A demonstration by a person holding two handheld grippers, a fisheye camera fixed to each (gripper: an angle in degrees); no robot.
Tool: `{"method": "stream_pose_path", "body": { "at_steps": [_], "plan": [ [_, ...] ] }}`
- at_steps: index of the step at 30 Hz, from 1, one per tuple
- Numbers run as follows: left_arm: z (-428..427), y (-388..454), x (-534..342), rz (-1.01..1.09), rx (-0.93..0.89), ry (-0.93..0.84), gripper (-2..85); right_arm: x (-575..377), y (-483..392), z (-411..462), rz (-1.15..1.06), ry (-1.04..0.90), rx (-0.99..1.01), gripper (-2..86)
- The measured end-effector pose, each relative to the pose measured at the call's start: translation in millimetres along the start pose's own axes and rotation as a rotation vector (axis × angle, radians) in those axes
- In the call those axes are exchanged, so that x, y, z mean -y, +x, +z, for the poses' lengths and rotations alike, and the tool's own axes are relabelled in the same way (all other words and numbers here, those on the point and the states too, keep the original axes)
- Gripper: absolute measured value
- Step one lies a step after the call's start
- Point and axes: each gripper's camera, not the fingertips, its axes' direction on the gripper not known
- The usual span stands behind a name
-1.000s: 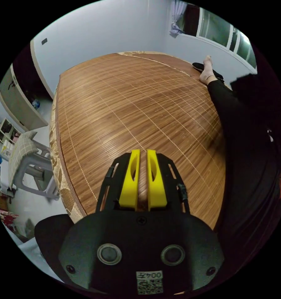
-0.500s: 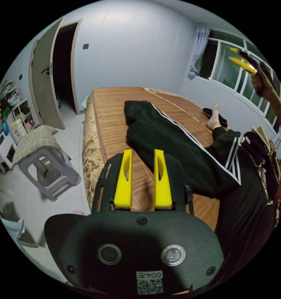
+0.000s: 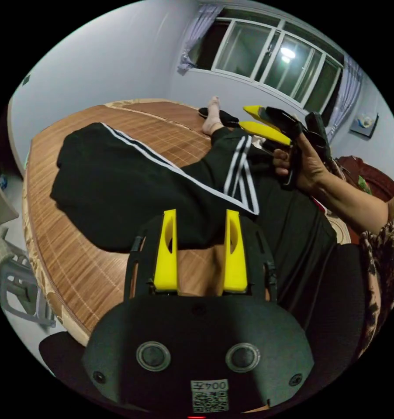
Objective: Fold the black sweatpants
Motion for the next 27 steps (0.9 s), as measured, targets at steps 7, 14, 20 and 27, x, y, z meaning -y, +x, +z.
{"method": "stream_pose_path", "body": {
  "at_steps": [7,14,20,27],
  "plan": [
    [23,-4,19,-0.092,-0.079,-0.102,15.5,-10,30,35,0.005,-0.005,0.042,12.9],
    [33,-3,41,-0.071,-0.102,-0.172,16.5,-21,48,71,-0.034,-0.031,0.052,12.4],
    [41,-7,47,-0.046,-0.136,-0.24,16.6,-31,67,90,-0.029,-0.016,0.058,11.6],
    [41,-22,44,-0.064,-0.159,-0.251,11.5,-42,81,117,-0.03,-0.022,0.048,11.4]
  ]
}}
